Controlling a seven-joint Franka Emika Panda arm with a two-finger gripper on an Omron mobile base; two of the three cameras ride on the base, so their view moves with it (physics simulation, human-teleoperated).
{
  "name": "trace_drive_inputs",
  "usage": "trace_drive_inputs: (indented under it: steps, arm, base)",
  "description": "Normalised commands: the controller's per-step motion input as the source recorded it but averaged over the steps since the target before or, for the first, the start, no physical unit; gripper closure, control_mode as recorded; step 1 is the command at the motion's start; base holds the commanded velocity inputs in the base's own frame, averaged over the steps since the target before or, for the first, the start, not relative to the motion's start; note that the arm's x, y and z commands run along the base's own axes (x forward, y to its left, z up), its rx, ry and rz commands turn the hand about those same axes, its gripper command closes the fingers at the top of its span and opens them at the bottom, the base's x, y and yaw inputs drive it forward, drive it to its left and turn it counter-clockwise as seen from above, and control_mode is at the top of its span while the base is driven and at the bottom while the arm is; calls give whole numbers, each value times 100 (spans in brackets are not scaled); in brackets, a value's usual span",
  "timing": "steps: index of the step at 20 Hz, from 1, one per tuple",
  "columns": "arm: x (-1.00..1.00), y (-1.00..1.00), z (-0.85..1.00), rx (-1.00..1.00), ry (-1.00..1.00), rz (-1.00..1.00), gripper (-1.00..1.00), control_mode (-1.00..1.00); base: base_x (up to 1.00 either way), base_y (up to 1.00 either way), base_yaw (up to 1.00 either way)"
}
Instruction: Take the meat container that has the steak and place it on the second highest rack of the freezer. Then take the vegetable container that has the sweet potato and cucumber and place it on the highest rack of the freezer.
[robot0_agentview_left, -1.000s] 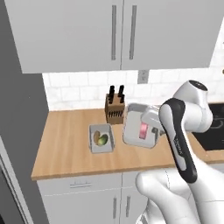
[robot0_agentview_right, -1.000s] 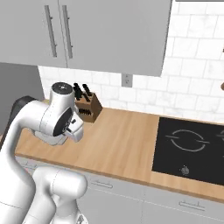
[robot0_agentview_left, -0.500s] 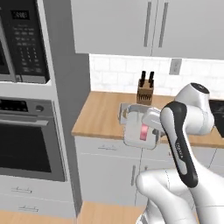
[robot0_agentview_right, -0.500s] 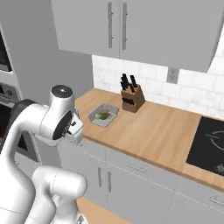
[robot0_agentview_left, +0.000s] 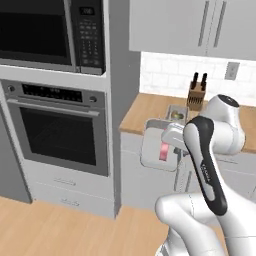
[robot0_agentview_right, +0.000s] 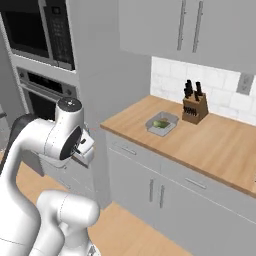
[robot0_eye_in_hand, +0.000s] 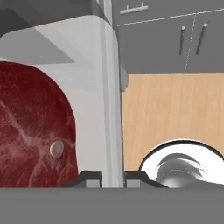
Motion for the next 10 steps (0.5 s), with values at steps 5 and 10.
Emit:
trace_drive_inputs:
  steps: [5,10]
  arm:
    - [0,0,0,0,0,0,100,100]
    - [0,0,0,0,0,0,100,100]
  base:
    - [42,100,14]
    - [76,100,4]
